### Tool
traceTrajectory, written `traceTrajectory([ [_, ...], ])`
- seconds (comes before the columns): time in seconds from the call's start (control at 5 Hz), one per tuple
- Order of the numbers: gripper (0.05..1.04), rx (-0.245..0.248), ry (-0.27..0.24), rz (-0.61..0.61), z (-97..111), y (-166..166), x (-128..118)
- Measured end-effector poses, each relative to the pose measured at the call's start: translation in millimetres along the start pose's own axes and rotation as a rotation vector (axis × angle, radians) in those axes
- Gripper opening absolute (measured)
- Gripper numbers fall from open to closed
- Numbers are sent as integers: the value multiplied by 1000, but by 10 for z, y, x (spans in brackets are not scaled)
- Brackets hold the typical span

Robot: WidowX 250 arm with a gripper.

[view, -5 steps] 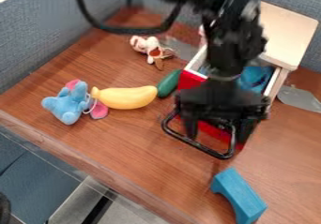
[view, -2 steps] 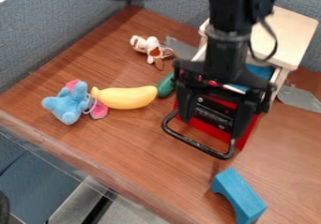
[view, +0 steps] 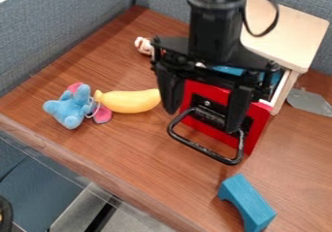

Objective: Open the drawer

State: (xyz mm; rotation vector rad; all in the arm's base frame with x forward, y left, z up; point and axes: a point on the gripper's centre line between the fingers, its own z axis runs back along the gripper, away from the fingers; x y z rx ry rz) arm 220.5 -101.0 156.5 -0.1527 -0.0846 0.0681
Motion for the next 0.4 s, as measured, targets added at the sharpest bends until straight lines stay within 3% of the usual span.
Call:
traceTrajectory([
  [0.2, 1000, 118, 5, -55, 87, 112, -37],
  [0.4, 1000, 207, 2, -62, 201, 230, -8],
])
